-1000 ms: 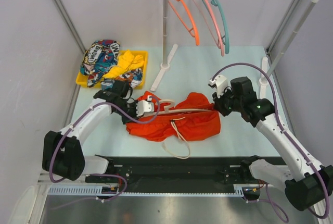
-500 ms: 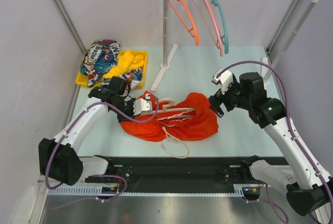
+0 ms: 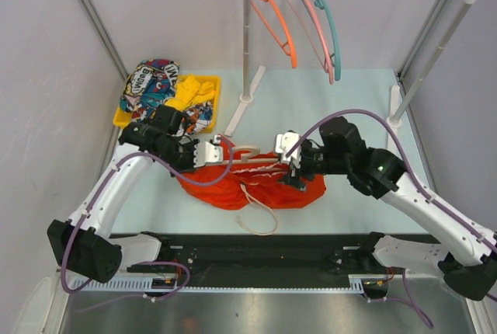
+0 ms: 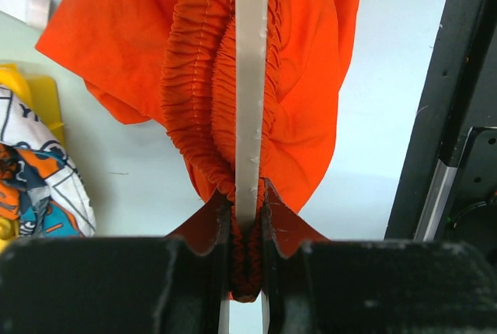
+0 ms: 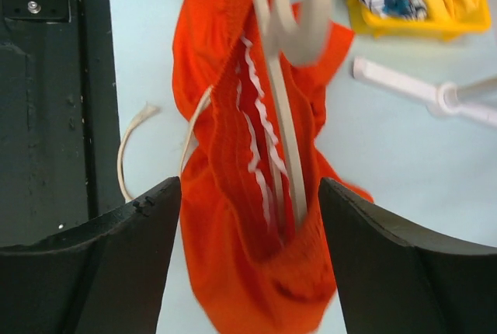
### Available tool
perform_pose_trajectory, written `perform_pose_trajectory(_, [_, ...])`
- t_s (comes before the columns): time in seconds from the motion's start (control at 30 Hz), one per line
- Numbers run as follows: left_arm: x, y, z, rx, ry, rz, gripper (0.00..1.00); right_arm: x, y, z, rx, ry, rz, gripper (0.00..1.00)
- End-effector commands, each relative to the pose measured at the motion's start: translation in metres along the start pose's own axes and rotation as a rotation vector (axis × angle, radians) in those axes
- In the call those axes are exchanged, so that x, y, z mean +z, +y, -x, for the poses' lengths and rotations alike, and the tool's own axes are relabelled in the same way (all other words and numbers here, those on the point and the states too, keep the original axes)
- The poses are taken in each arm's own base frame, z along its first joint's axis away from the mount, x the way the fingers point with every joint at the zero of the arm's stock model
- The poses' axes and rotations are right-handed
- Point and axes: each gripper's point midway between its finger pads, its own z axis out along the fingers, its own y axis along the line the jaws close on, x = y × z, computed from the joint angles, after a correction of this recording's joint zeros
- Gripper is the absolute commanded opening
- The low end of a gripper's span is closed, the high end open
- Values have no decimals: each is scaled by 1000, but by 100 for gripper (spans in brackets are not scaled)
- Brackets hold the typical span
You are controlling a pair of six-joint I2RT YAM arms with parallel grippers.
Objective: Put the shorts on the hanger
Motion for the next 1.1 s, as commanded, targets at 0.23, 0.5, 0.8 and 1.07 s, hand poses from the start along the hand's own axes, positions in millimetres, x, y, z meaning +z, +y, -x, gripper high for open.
perform_pose_trajectory(0.23, [-32,-3,46,81,-191,52,0,48,-15,42,-94,-113,-23,57])
perform_pose_trajectory(0.5, [-33,-8,44,113,-192,57,0,20,-29,-6,-76,49,-51,42])
perform_pose_trajectory(0.8, [-33,-2,51,114,-216,55,0,-31,-45,-37,-52,90,-74,47])
perform_pose_trajectory(1.07, [-36,5,67,94,-251,44,0,-6,-14,21,-83,-58,-43,66])
